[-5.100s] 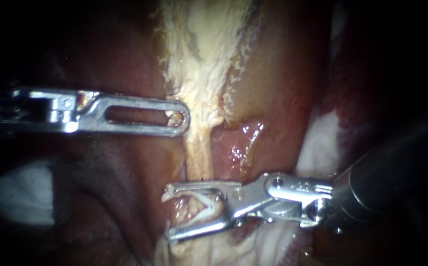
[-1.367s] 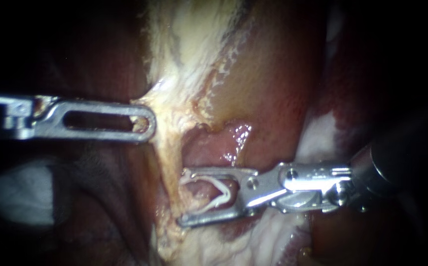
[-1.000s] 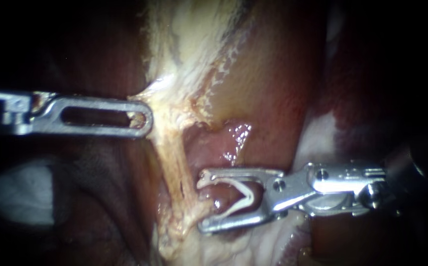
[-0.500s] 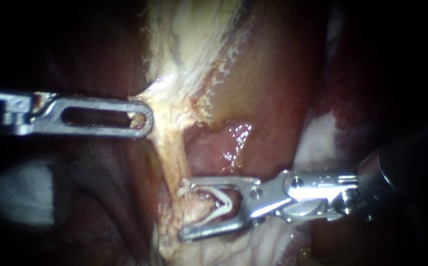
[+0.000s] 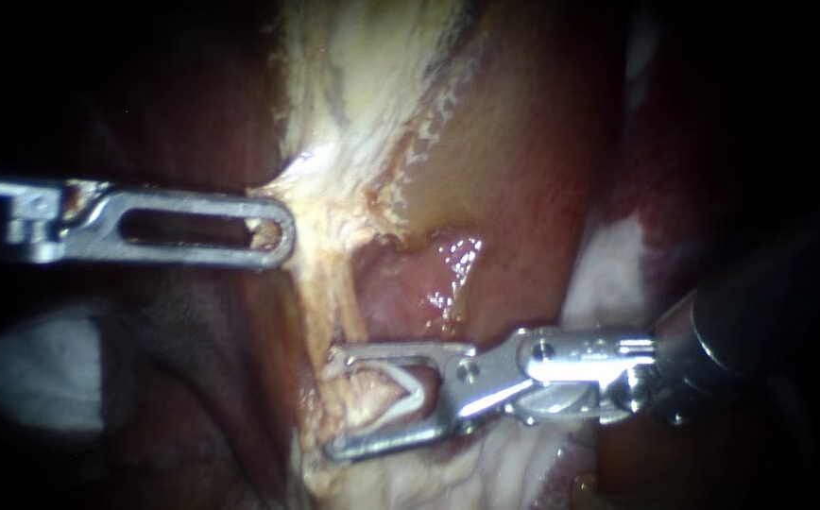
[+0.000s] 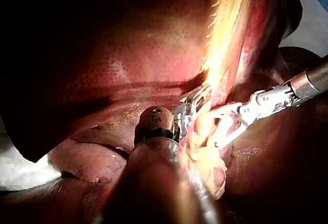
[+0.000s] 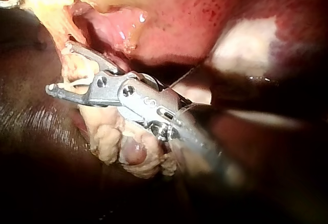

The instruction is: Clipping first clip left tube

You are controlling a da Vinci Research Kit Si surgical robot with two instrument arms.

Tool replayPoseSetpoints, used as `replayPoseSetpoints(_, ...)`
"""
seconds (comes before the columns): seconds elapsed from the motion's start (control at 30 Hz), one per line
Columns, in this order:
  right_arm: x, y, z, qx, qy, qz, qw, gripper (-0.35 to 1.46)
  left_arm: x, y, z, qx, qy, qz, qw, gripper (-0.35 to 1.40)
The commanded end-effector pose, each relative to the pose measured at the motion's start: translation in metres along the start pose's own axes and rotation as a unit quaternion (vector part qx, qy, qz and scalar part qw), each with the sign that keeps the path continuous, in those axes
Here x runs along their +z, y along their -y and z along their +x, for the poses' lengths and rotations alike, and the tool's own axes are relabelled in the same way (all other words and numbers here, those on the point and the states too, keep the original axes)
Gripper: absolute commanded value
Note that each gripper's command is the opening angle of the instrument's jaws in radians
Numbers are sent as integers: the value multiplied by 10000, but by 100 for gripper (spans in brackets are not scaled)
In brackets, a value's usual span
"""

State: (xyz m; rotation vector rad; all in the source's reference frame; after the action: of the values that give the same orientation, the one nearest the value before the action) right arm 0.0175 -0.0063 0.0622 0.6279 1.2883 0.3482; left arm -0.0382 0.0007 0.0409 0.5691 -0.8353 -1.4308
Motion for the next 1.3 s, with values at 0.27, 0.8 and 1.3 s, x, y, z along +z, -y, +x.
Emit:
replayPoseSetpoints(0.27, -2, -9, -4, 8, 71, -161, 9998, 59, -3, 5, 1, -11, 12, -18, 10000, -35)
replayPoseSetpoints(0.8, 4, -12, 0, 21, 70, -213, 9997, 60, -7, 16, 3, -31, 29, -18, 10000, -35)
replayPoseSetpoints(1.3, 5, 7, 11, -19, -195, 442, 9988, 60, -8, 15, 3, -28, 15, -3, 10000, -35)
